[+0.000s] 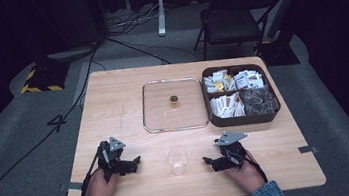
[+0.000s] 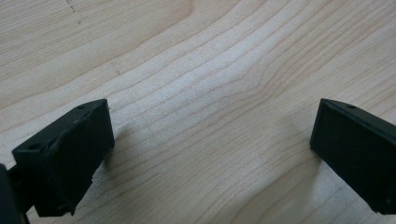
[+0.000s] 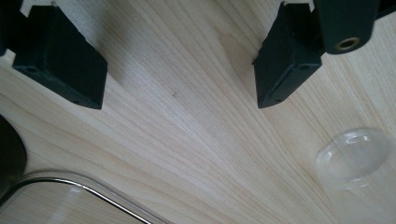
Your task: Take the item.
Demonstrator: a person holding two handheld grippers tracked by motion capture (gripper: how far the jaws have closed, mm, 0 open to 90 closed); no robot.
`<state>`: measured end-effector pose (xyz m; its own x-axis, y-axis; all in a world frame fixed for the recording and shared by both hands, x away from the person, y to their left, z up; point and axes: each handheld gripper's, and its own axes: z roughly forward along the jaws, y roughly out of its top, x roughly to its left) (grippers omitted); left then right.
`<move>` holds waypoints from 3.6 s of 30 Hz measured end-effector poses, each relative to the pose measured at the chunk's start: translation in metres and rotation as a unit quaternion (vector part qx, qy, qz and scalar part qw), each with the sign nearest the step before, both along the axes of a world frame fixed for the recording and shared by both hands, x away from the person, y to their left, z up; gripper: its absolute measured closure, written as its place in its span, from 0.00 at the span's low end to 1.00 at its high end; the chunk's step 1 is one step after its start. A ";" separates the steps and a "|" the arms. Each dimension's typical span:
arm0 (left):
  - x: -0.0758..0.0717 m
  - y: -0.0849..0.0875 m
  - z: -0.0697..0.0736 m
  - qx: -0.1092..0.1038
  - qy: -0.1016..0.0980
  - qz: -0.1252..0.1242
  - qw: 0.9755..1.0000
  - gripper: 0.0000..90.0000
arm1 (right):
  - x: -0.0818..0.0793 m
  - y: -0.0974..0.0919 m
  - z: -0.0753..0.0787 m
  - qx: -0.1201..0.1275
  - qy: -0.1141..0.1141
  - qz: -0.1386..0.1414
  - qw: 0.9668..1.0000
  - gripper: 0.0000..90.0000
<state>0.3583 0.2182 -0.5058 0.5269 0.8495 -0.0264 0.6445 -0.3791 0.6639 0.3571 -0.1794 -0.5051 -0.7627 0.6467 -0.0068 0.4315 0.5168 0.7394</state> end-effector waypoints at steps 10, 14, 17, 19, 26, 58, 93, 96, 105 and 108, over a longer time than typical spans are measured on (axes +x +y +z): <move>0.000 0.000 0.000 0.000 0.000 0.000 1.000 0.00 | 0.000 0.000 0.000 0.000 0.000 0.001 1.000 0.19; 0.000 0.000 0.000 0.000 0.000 0.000 1.000 0.00 | 0.000 0.000 0.000 0.000 0.001 -0.001 1.000 0.19; 0.000 0.000 0.000 0.000 0.000 0.000 1.000 0.00 | 0.000 0.000 0.000 0.001 0.001 -0.003 1.000 0.19; 0.000 0.000 0.000 0.000 0.000 0.000 1.000 0.00 | 0.000 -0.001 0.000 0.000 0.002 -0.002 1.000 0.20; 0.000 0.000 0.000 -0.001 0.000 0.001 1.000 0.00 | 0.002 -0.006 0.006 0.016 0.013 -0.002 1.000 0.20; 0.000 0.000 0.000 -0.002 -0.001 0.000 1.000 0.00 | -0.022 -0.046 0.095 0.138 -0.057 0.002 0.989 0.21; 0.000 0.000 0.000 -0.002 0.000 0.000 1.000 0.00 | 0.027 -0.108 0.112 0.153 -0.108 -0.111 0.976 0.27; 0.000 0.000 0.000 -0.001 -0.001 0.000 1.000 0.00 | 0.039 -0.119 0.113 0.136 -0.109 -0.122 0.977 0.28; 0.000 0.000 0.000 -0.001 -0.001 -0.001 1.000 0.00 | 0.070 -0.145 0.109 0.125 -0.079 -0.151 0.977 0.29; 0.000 0.000 0.000 -0.001 -0.001 0.000 1.000 0.00 | 0.081 -0.154 0.108 0.116 -0.078 -0.161 0.977 0.29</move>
<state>0.3588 0.2180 -0.5059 0.5277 0.8490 -0.0275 0.6424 -0.3777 0.6669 0.4380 -0.3333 -0.3975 -0.5213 0.8506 0.0680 0.4171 0.1845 0.8899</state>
